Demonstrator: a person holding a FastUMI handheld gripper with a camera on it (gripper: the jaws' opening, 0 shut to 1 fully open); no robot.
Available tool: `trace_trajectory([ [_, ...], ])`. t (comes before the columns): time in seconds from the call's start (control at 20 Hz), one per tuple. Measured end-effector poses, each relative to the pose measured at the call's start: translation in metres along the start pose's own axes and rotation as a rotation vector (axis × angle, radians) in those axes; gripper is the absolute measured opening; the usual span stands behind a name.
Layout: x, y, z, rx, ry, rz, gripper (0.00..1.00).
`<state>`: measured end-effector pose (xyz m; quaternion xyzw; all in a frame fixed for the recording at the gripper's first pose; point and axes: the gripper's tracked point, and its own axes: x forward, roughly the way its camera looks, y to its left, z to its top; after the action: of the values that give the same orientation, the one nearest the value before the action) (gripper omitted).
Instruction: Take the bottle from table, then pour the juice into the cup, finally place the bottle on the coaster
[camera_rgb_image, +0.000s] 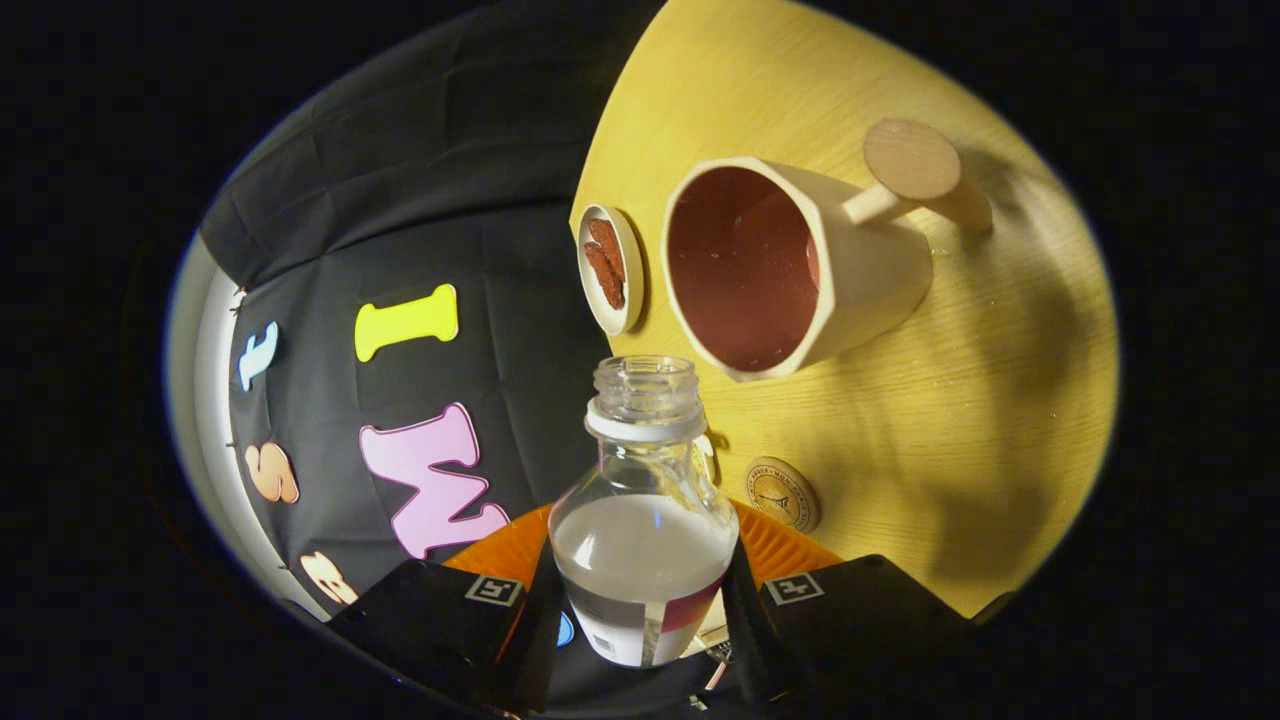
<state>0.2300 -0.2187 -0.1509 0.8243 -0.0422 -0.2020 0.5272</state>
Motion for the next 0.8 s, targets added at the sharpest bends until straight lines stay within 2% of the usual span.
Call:
trace_trajectory([
  [0.8,0.003,0.015,0.005,0.237,0.012,-0.036,0.73],
])
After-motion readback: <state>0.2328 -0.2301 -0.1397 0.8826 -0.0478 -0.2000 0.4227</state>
